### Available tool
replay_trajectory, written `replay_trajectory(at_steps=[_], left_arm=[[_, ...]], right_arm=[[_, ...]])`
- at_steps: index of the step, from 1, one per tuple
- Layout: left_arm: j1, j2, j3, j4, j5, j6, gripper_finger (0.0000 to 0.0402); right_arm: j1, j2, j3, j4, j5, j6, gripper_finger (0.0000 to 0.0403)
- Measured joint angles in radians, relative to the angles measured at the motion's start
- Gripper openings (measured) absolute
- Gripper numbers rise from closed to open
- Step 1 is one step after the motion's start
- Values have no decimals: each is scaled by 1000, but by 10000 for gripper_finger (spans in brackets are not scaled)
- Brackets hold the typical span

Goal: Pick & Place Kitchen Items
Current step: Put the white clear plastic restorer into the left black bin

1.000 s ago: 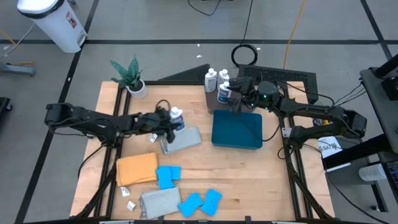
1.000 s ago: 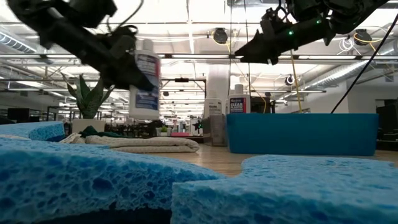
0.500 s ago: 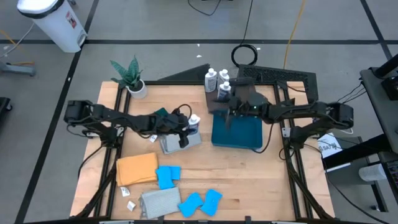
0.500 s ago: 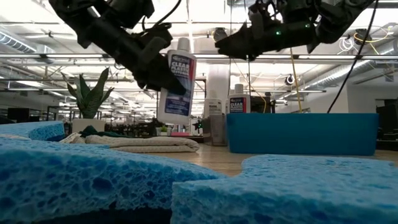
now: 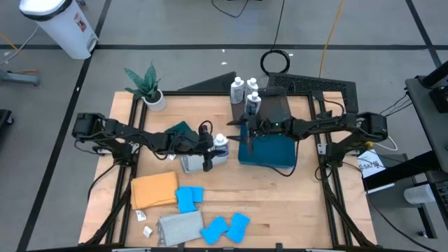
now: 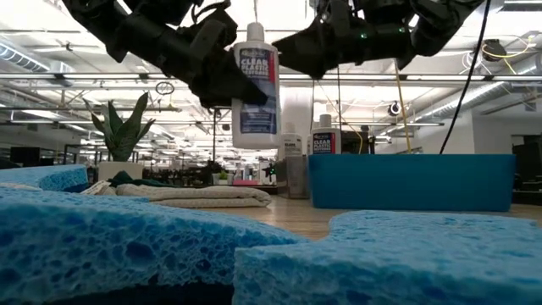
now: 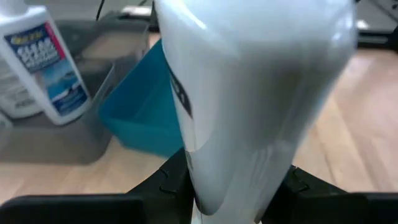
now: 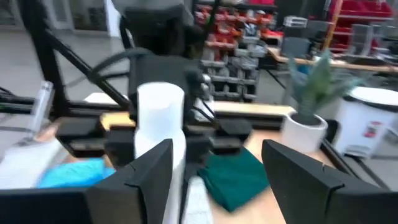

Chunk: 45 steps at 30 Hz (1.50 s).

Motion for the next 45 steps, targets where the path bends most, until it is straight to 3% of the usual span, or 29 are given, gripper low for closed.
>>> replay_trajectory(at_steps=[19, 33, 45], left_arm=[[-19, 0, 0, 18, -20, -8, 127], [-24, 103, 67, 20, -34, 19, 127], [-24, 104, 68, 19, -25, 18, 127]], right_arm=[[53, 11, 31, -5, -18, 76, 226], [61, 11, 31, -26, -20, 75, 226], [61, 22, 36, -29, -21, 69, 226]])
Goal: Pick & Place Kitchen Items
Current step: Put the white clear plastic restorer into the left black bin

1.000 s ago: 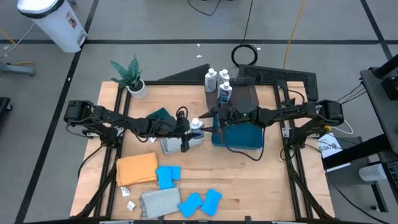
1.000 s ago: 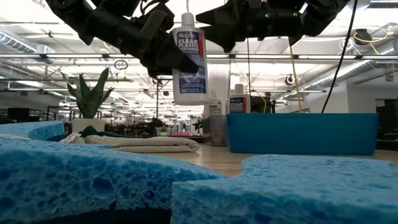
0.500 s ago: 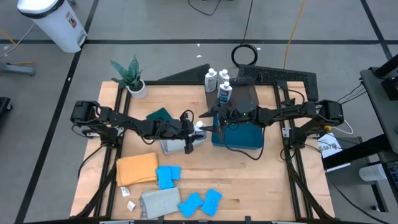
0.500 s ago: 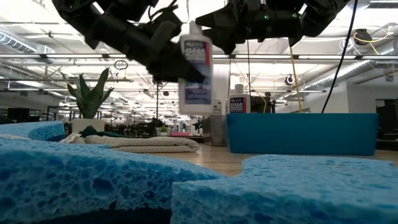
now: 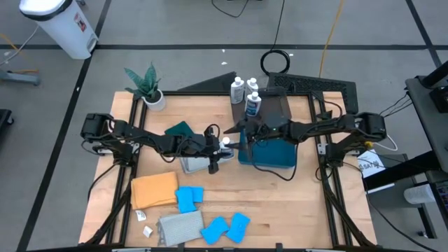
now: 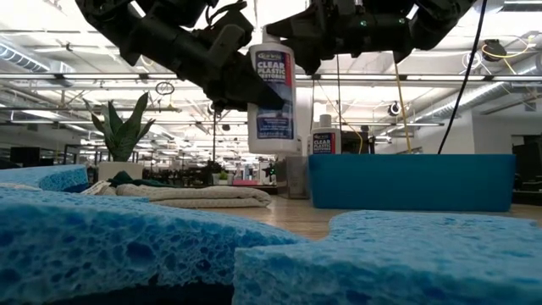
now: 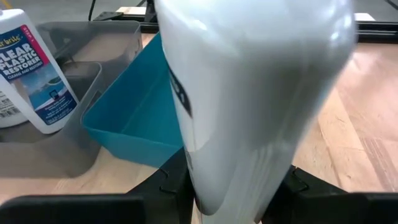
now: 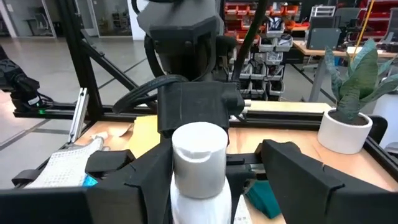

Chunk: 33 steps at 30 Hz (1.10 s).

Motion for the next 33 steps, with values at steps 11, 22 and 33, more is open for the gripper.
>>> replay_trajectory(at_steps=[11, 22, 33], left_arm=[[-3, 0, 0, -7, -1, 0, 127], [-2, 0, 0, -19, -32, 16, 127], [-5, -2, 0, -63, -88, -68, 180]], right_arm=[[17, 56, 76, -58, 49, -21, 215], [6, 47, 76, -98, 45, -7, 158], [3, 47, 74, -94, -17, -33, 83]])
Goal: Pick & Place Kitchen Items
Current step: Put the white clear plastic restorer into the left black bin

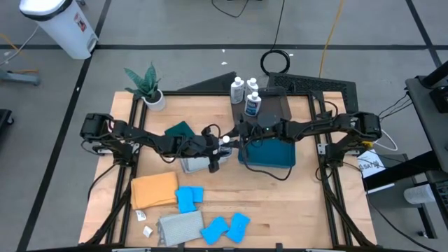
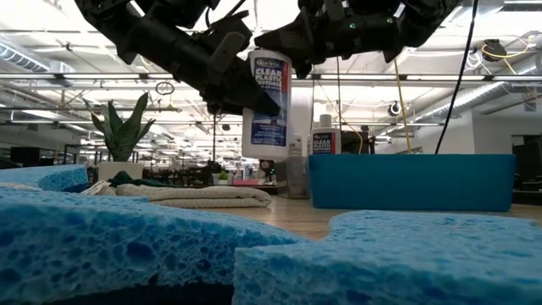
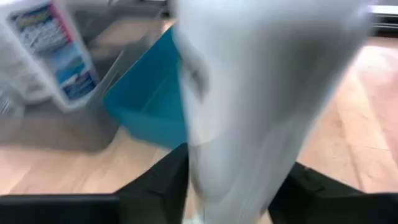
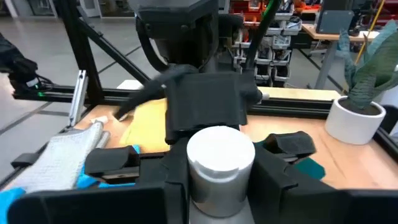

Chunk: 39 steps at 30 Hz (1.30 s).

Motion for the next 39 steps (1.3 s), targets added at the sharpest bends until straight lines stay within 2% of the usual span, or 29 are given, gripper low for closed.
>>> replay_trajectory(at_steps=[6, 11, 16, 23, 29, 33, 39], left_arm=[[2, 0, 0, -37, 0, -11, 289], [0, -29, 0, -50, 19, -2, 351], [1, -67, 0, -62, 18, -3, 387], [1, -67, 0, -60, 18, -3, 397], [1, -65, 0, -58, 18, -4, 386], [1, -65, 0, -58, 18, -4, 384], [1, -65, 0, -50, 18, -4, 390]], right_arm=[[-8, -19, -1, -23, -8, -5, 83], [-31, -96, -1, -129, 0, -22, 83], [-47, -199, -28, -210, 135, -51, 83], [-49, -307, -133, -111, 395, -81, 83], [-90, -303, -188, -9, 538, -97, 83], [-134, -253, -200, 64, 572, -100, 83], [-186, -156, -201, 196, 566, -95, 83]])
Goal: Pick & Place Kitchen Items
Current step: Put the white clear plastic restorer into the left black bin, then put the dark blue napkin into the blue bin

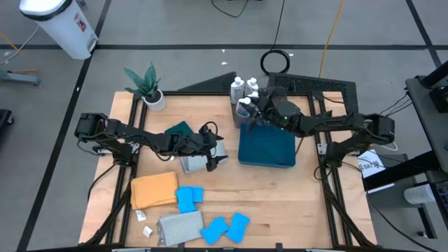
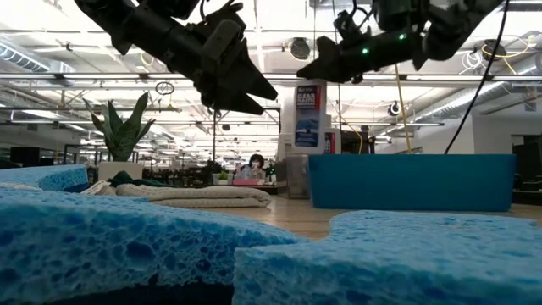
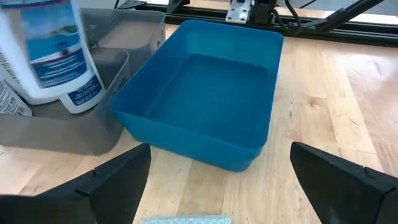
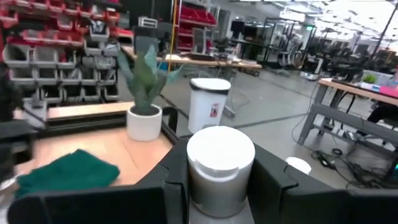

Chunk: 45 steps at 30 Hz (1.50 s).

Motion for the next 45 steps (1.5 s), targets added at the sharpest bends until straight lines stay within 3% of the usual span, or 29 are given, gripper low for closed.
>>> replay_trajectory(at_steps=[22, 36, 45], left_arm=[[0, 1, 0, 6, 0, 16, 390], [0, 1, 0, 6, 0, 15, 390], [0, 1, 0, 6, 0, 13, 390]], right_arm=[[-78, 255, 35, 173, -4, 36, 83], [-115, 296, 35, 160, -53, 102, 85], [-115, 294, 38, 166, -53, 101, 169]])
